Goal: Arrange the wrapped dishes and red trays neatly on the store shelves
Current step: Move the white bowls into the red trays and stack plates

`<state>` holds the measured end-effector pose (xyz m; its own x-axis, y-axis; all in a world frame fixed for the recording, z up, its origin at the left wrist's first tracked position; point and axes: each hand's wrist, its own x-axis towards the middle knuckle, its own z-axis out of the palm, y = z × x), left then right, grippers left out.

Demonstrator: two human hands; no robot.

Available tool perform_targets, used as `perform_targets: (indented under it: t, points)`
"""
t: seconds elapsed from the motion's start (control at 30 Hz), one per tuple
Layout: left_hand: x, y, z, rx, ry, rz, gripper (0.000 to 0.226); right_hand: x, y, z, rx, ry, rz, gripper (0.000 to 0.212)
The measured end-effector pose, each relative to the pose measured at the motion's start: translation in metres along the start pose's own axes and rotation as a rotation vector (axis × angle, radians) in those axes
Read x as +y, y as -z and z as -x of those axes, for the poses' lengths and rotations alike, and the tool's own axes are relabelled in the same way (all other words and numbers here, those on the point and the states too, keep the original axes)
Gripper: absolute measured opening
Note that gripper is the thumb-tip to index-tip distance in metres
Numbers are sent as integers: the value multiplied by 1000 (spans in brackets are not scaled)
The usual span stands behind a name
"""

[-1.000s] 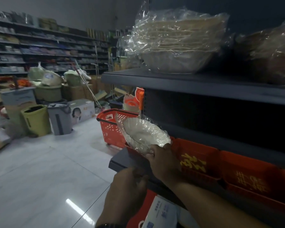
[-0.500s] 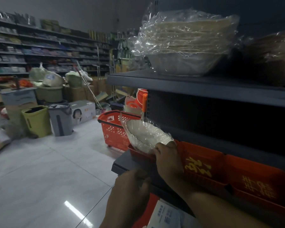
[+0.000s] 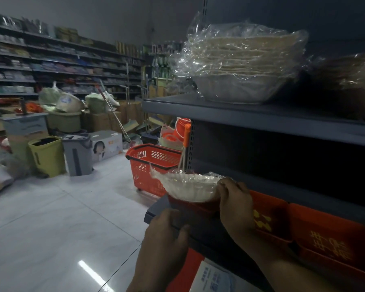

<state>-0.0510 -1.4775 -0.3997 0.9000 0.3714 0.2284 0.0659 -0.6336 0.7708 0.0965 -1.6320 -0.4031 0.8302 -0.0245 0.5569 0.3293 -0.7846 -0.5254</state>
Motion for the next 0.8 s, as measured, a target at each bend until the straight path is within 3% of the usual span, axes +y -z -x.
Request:
perform_targets:
  t: [0.13,0.23,0.33,0.53,0.8]
  points:
    - [1,1,-2,45,93,165,62,1,25,18,46,138,12,20]
    - [4,6,-1,66,177,428,97,-2,48,33,109,247,2,14]
    - [3,14,-1,124,187,539,109,4,61,44,134,354,-44,18]
    - [-8,27,7,119,-2,523,62,17,79,59,65,303,-169,22]
    - [9,79,44,234,-181,424,36,-15,139,84,93,423,-246,16]
